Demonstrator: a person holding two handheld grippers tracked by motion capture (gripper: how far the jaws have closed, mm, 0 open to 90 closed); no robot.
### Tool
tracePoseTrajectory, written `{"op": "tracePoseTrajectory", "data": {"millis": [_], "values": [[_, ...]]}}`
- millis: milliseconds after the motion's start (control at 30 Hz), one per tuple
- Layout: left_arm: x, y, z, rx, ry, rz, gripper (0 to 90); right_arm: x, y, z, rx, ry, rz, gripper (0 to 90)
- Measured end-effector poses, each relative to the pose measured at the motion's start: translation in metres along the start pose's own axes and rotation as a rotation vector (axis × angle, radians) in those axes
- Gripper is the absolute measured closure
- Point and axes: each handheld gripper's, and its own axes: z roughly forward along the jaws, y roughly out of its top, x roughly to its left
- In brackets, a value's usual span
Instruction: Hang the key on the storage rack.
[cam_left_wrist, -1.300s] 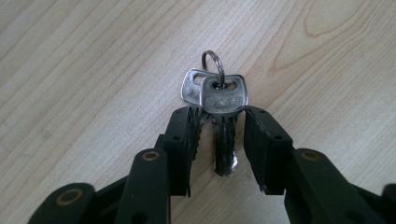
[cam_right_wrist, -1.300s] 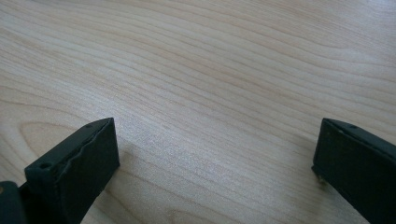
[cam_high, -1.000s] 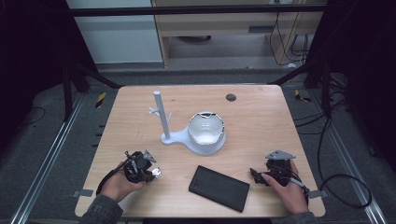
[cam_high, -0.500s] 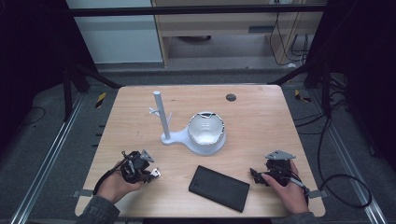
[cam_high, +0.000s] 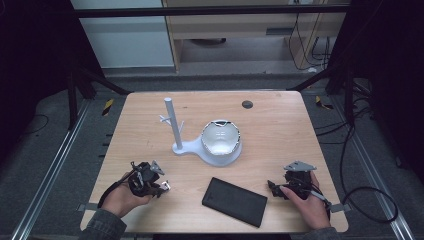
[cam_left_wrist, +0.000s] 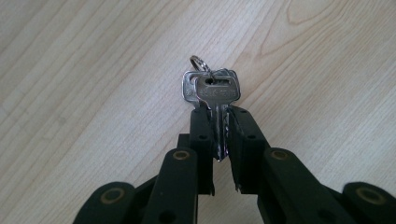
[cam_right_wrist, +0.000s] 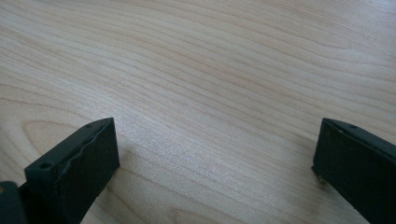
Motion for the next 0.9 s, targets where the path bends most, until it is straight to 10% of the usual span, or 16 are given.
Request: {"op": "tracePoseTrajectory", "data": {"millis": [367, 533, 900], "values": [[0.002, -0.008, 0.007, 0.012, -0.024, -0.02, 79.6, 0.0, 0.0, 0.0, 0.0, 0.0, -0.002, 0.4], [0.003, -0.009, 0.009, -0.03, -0.015, -0.061, 59.2, 0.0, 0.0, 0.0, 0.0, 0.0, -0.002, 0.4], [-0.005, -0.006, 0.017, -0.056, -0.021, -0.135, 46.6, 0.0, 0.0, 0.0, -0.002, 0.002, -0.003, 0.4]]}}
